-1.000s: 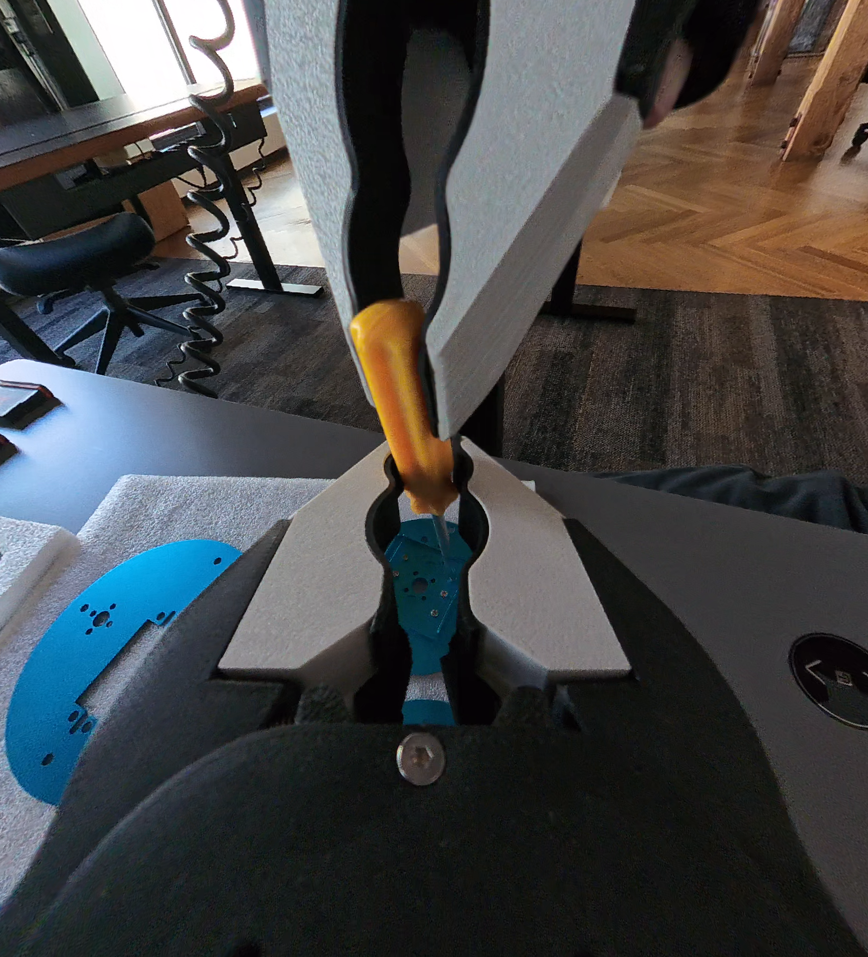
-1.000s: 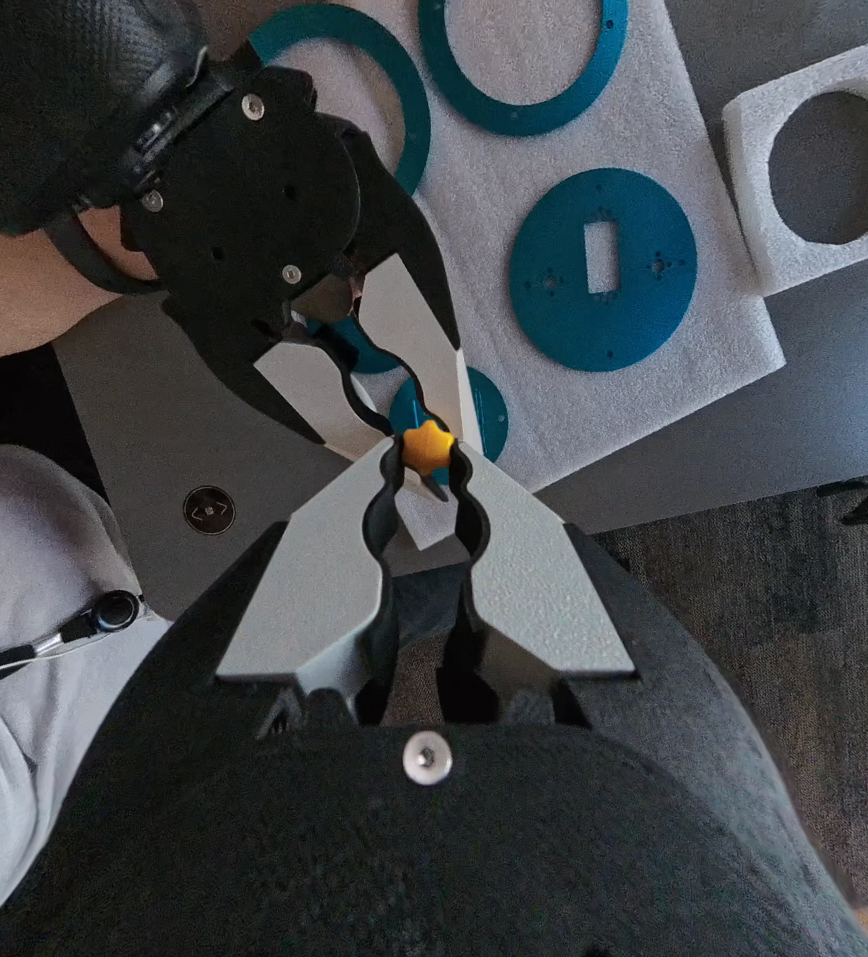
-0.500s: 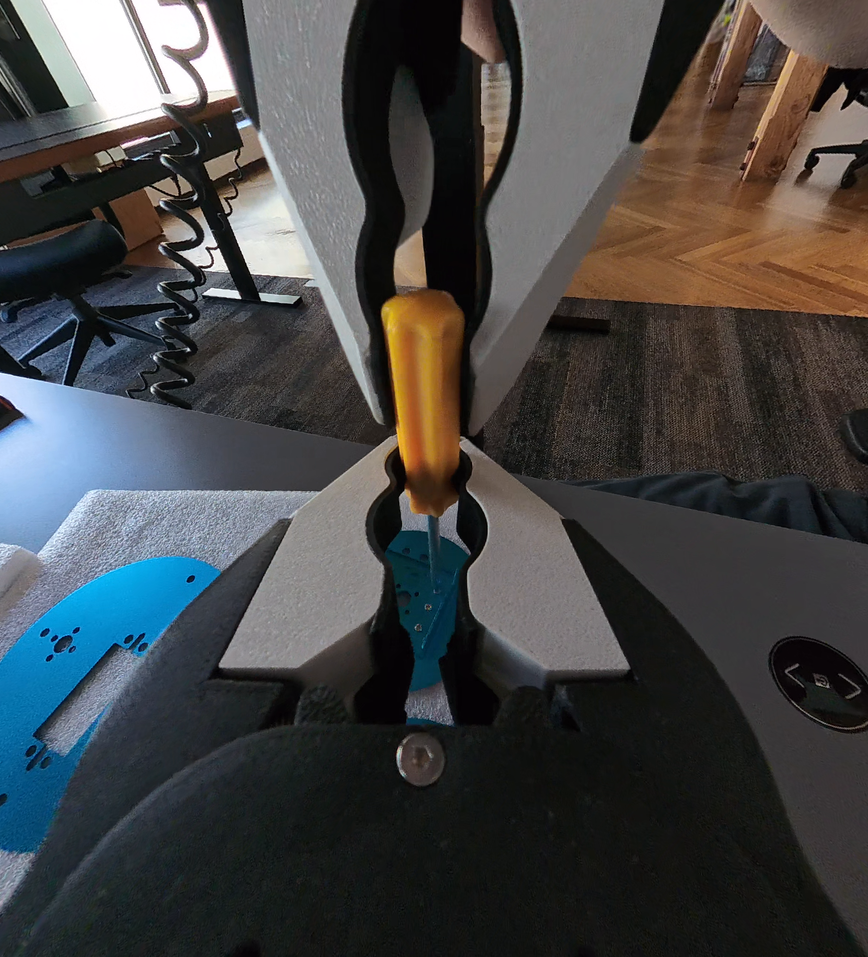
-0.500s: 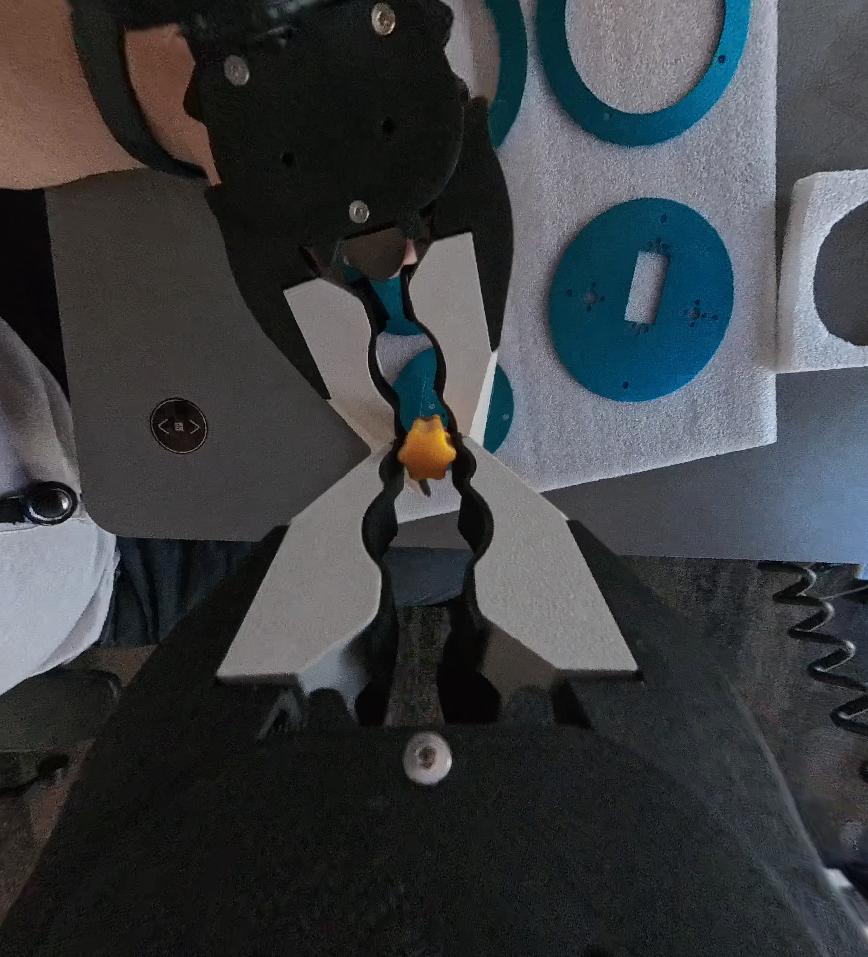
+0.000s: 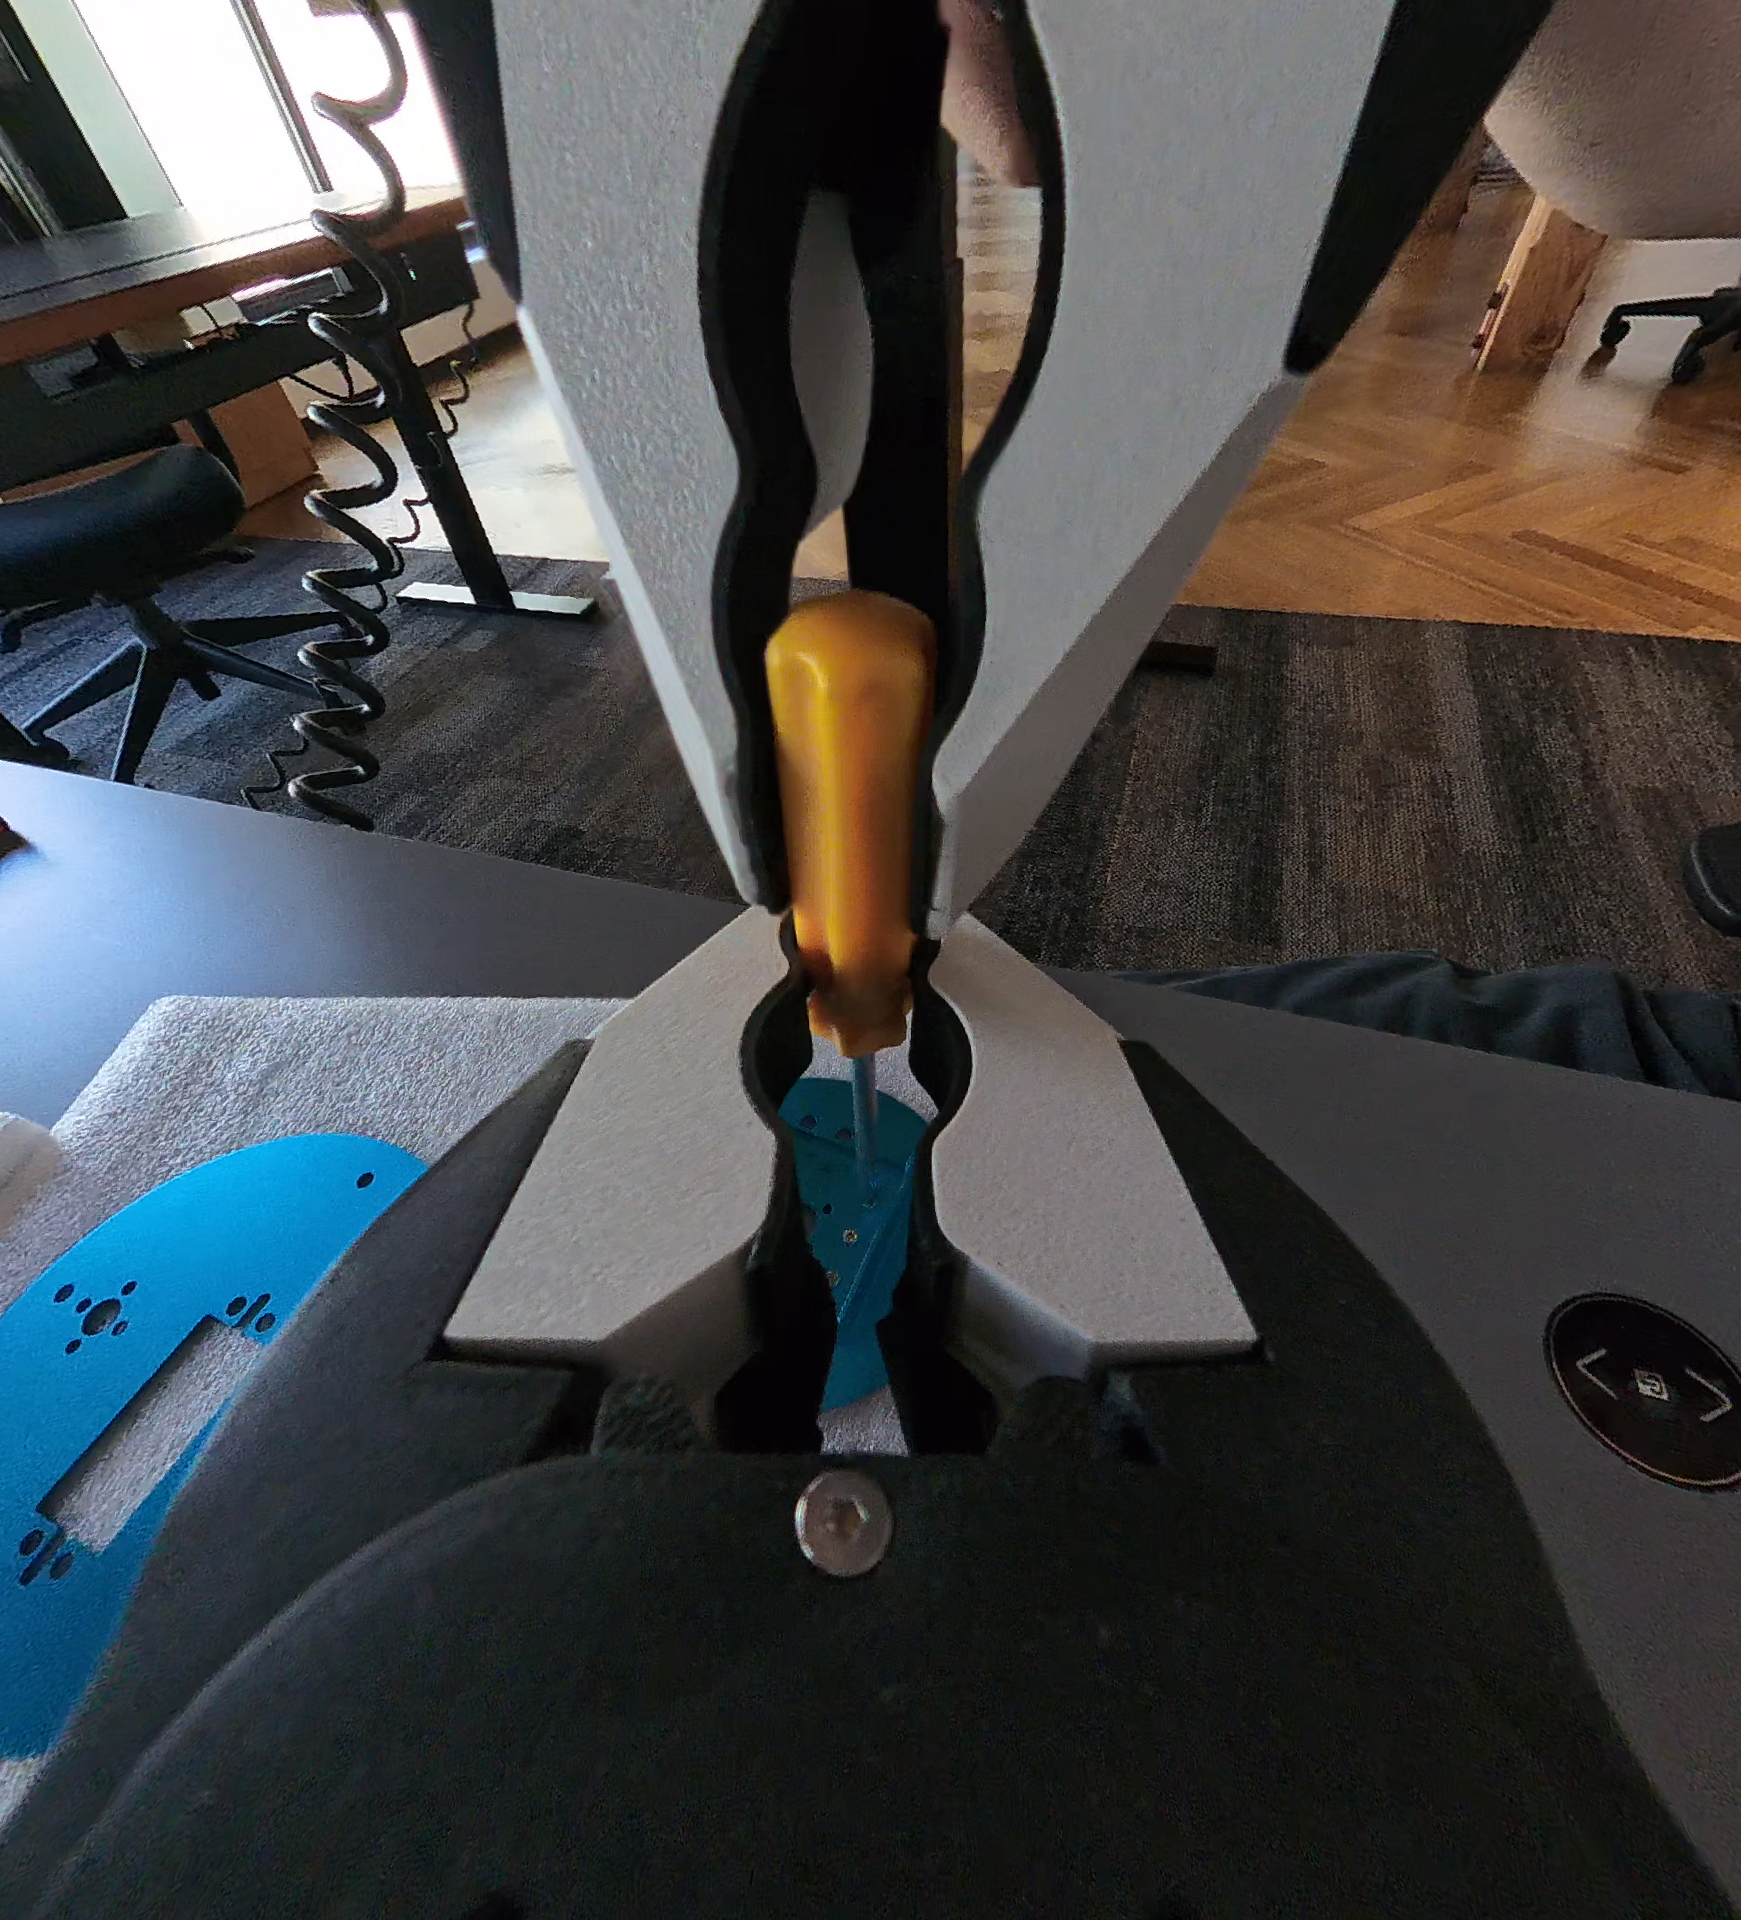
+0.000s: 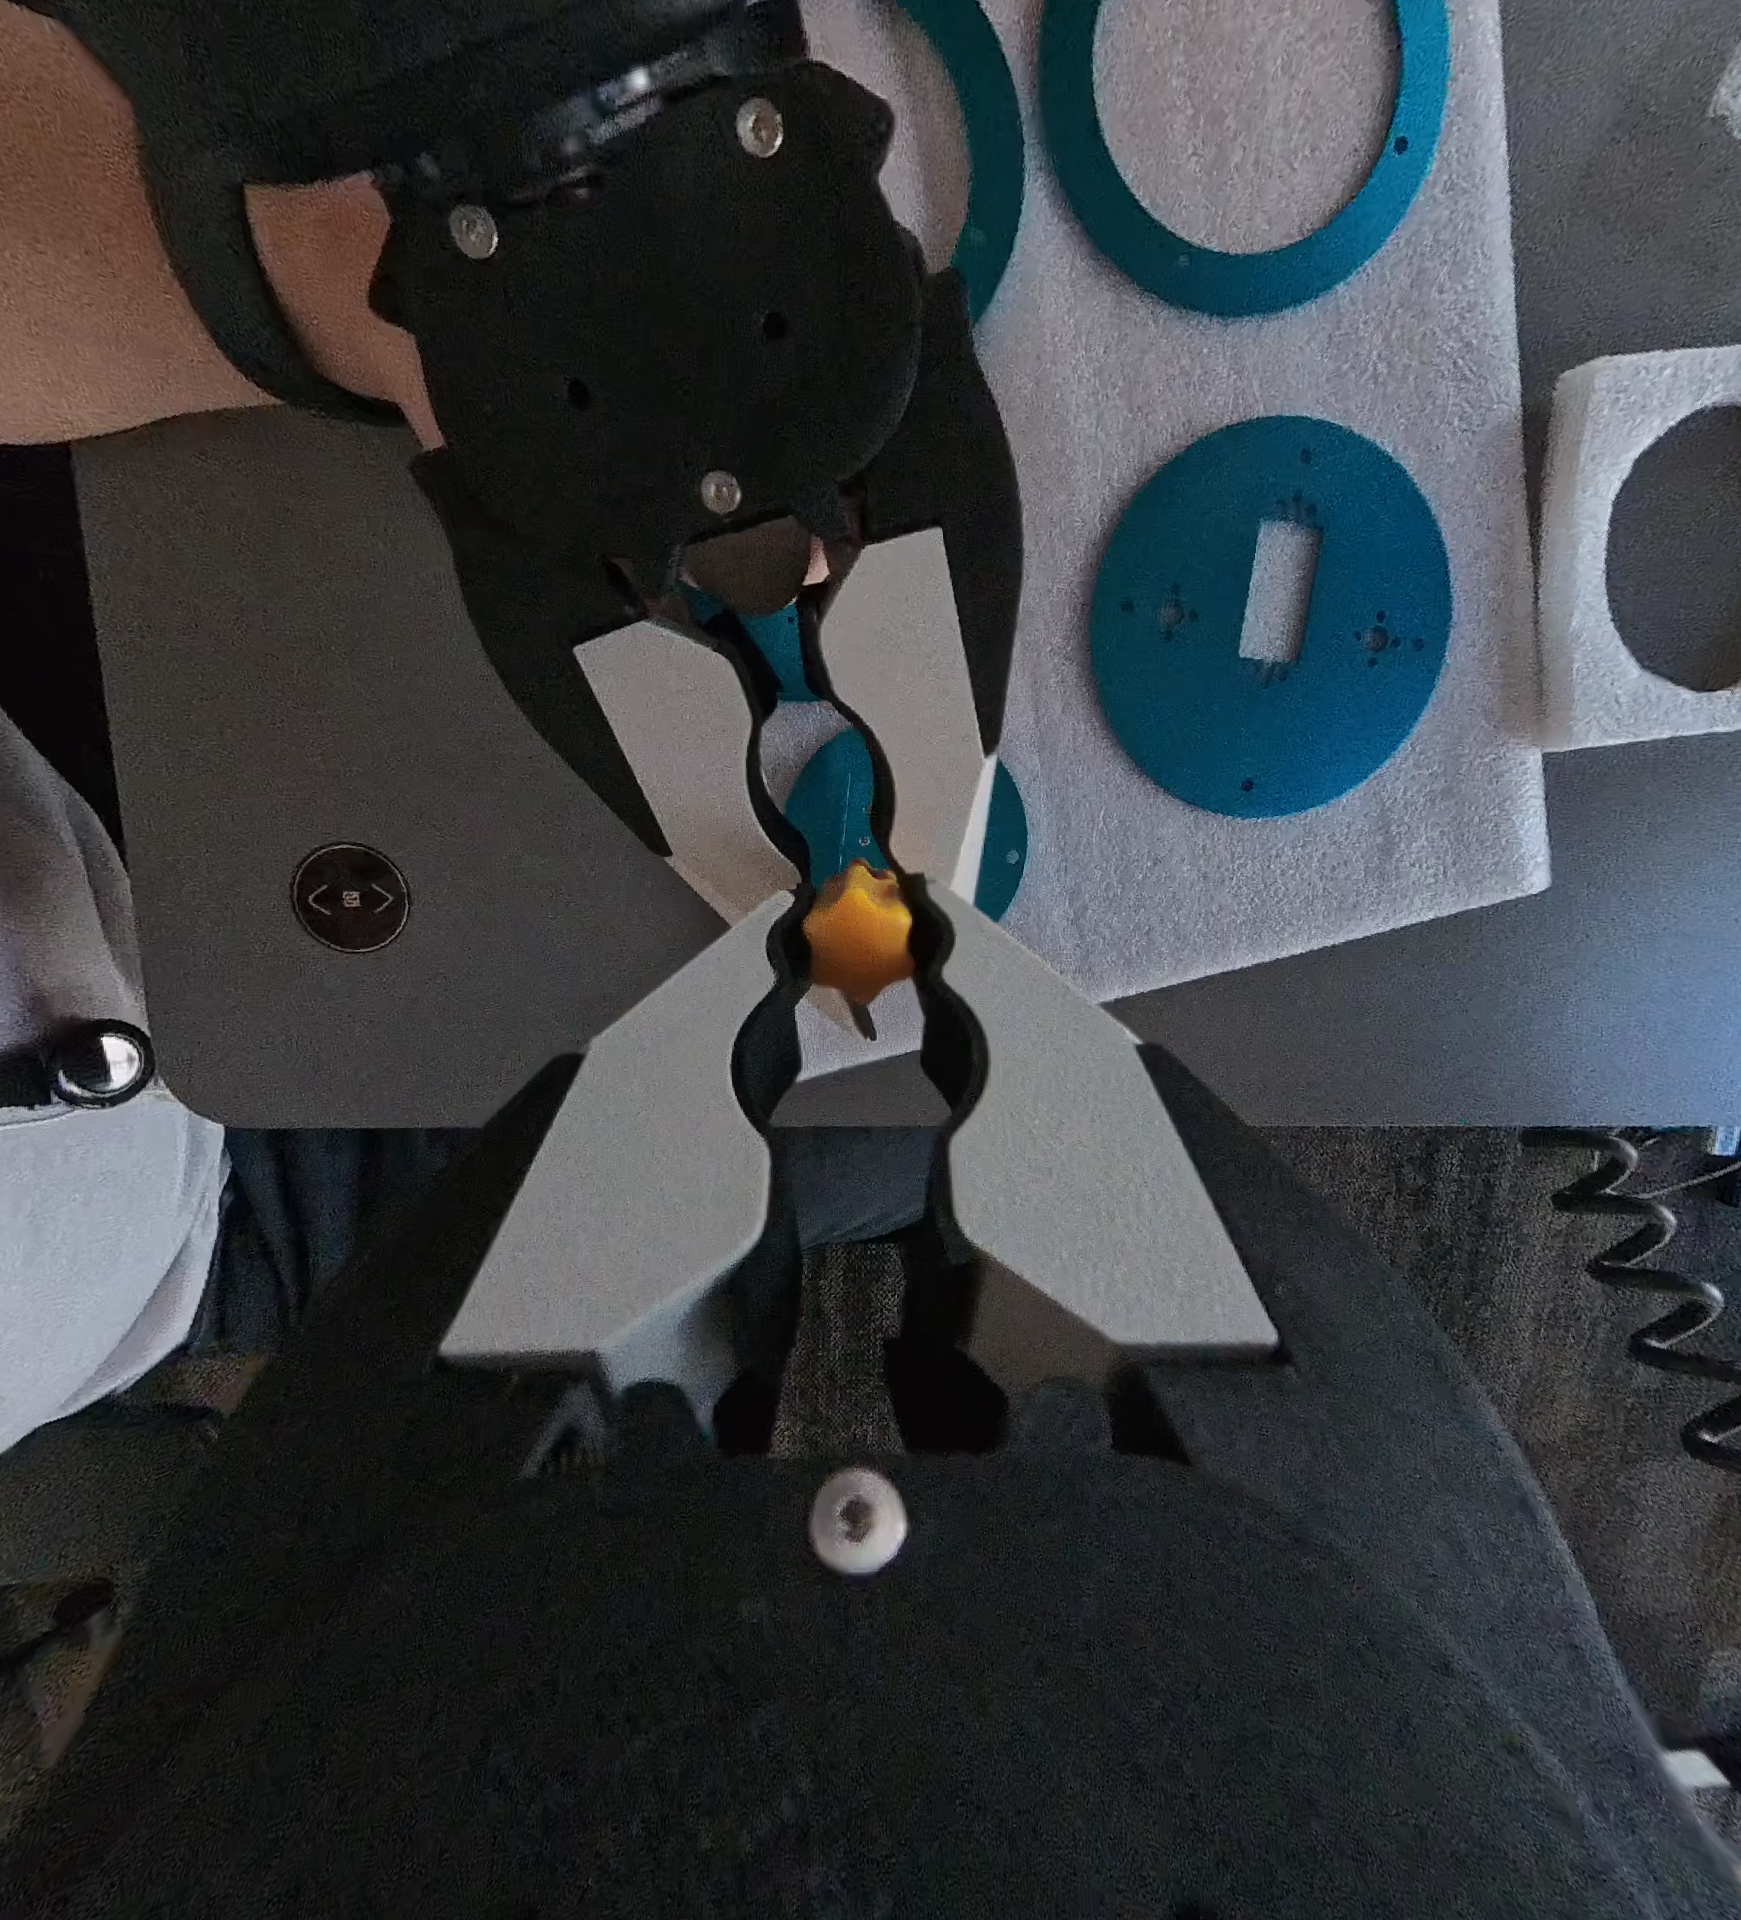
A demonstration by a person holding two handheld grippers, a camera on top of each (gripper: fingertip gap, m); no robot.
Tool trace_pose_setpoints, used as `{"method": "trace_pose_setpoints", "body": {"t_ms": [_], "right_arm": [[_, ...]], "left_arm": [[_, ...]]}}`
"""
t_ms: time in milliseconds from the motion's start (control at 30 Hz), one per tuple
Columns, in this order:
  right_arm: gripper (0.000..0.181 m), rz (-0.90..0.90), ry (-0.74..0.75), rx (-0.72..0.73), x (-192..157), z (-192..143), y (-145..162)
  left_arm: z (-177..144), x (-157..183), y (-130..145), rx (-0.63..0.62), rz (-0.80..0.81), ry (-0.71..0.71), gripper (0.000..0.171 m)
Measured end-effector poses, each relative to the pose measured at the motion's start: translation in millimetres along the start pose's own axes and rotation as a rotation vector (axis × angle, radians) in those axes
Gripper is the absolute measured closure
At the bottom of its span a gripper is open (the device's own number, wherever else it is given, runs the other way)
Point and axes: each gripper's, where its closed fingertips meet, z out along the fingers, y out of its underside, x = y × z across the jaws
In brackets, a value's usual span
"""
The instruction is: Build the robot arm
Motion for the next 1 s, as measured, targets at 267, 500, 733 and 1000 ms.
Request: {"method": "trace_pose_setpoints", "body": {"t_ms": [267, 500, 733, 1000], "right_arm": [[0.163, 0.266, 0.099, 0.032, 7, 1, -1], [0.163, 0.242, 0.078, 0.091, 7, 0, -1], [0.164, 0.164, 0.03, 0.187, 7, -3, 4], [0.164, 0.111, -0.007, 0.244, 7, -4, 4]], "left_arm": [[2, -6, 1, -0.015, -0.013, -0.041, 0.162], [-10, -6, 9, -0.072, 0.005, -0.053, 0.15], [-26, -1, 24, -0.178, -0.097, 0.029, 0.15], [-14, -1, 56, -0.321, -0.099, 0.029, 0.154]]}}
